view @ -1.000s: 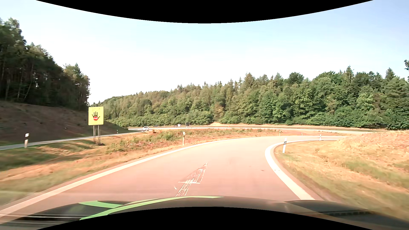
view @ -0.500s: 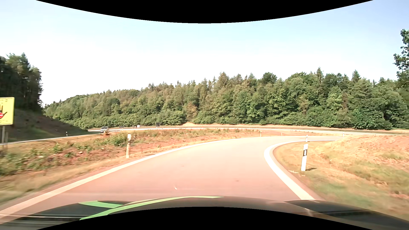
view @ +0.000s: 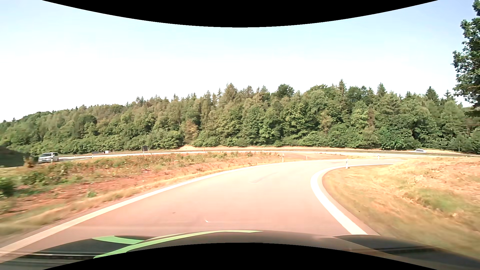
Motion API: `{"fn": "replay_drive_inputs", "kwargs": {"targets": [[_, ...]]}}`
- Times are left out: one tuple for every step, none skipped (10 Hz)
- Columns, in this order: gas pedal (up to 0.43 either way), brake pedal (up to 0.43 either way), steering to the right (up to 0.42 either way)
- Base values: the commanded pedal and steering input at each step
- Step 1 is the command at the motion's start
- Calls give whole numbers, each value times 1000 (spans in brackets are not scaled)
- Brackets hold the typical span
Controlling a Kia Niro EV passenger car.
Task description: Follow the waypoints while adhering to traffic rules and regulations
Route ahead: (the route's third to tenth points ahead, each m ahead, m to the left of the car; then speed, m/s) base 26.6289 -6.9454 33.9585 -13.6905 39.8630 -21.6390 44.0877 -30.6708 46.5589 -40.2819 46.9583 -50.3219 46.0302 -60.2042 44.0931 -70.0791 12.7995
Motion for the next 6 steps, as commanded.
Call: {"fn": "replay_drive_inputs", "kwargs": {"targets": [[59, 0, 108], [59, 0, 108], [67, 0, 108], [67, 0, 108], [67, 0, 108], [67, 0, 108]]}}
